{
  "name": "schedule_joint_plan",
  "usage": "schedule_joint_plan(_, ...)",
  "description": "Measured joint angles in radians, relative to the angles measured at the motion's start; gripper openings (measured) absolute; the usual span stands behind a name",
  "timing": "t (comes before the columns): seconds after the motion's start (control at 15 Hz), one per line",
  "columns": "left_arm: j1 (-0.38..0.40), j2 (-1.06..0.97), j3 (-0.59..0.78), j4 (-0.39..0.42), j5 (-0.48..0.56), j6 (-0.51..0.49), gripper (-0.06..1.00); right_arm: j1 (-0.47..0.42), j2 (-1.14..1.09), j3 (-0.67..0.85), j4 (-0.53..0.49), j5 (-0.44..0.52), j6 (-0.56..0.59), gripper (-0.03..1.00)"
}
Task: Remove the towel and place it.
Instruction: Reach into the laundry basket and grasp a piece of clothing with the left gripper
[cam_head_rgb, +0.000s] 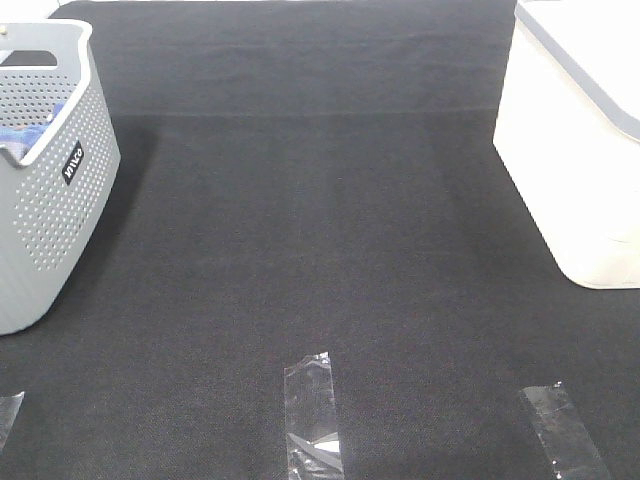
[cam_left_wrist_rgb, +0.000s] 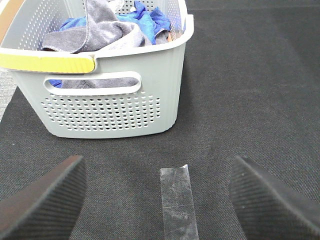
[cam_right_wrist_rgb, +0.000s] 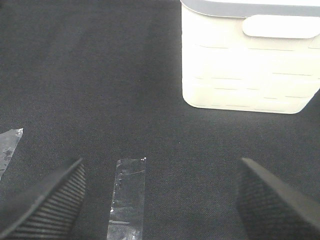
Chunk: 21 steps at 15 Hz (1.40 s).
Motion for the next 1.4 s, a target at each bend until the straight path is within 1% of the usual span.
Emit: schedule_joint_plan(1.4,0.0,0.0,0.0,0.0,0.0,0.0,0.75,0.0,0.0,0.0,0.0,0.0,0.0,0.76)
